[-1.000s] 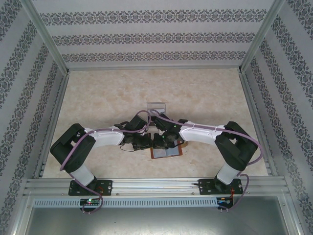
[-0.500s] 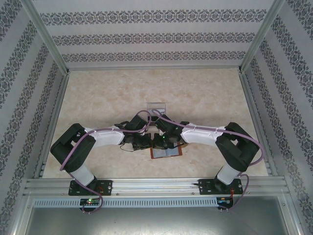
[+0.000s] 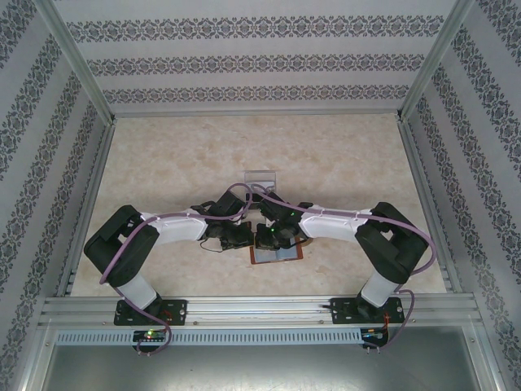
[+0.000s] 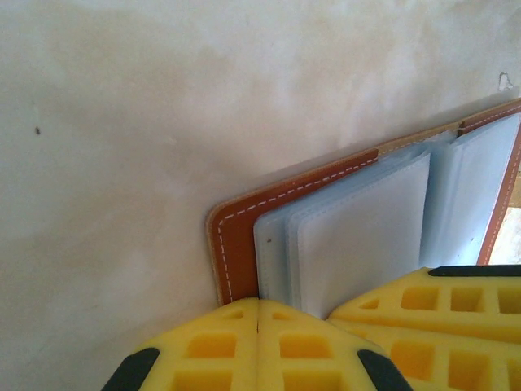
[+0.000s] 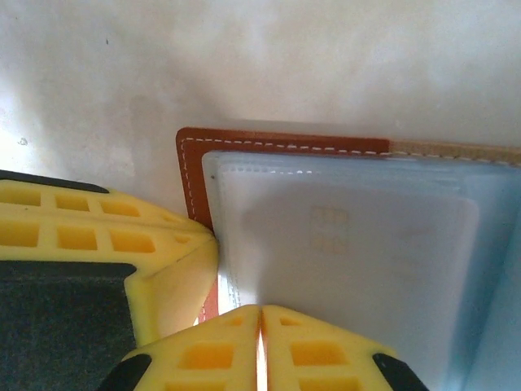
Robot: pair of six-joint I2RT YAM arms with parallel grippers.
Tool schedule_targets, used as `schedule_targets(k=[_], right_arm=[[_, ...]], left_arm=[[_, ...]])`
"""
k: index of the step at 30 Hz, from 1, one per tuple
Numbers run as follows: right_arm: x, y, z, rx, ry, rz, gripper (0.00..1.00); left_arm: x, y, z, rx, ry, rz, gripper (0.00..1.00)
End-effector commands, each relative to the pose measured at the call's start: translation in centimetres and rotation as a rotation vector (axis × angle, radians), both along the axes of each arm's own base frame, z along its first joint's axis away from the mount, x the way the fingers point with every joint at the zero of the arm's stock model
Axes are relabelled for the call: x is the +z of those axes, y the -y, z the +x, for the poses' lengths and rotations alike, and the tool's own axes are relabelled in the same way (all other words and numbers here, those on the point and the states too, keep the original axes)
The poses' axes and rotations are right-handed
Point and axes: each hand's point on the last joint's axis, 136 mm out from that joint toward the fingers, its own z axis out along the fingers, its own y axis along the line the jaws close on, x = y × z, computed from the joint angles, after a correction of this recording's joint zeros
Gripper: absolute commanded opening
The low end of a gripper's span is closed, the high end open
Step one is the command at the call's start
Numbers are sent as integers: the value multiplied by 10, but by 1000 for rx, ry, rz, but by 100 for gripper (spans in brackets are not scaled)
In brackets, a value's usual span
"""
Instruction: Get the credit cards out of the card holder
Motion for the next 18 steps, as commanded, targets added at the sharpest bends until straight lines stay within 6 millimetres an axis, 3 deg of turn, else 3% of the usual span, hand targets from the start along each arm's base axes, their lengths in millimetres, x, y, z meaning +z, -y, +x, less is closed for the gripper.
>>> schedule_targets(k=[1, 9, 18], right_arm=[[-10, 13, -7, 6, -6, -63, 12], [-8, 53, -5, 37, 42, -324, 19], [2, 52, -3, 91, 79, -413, 27]], left_arm=[[-25, -25, -15, 1, -59, 143, 0], [-26, -26, -16, -1, -60, 153, 0], [-25, -26, -15, -3, -59, 151, 0]])
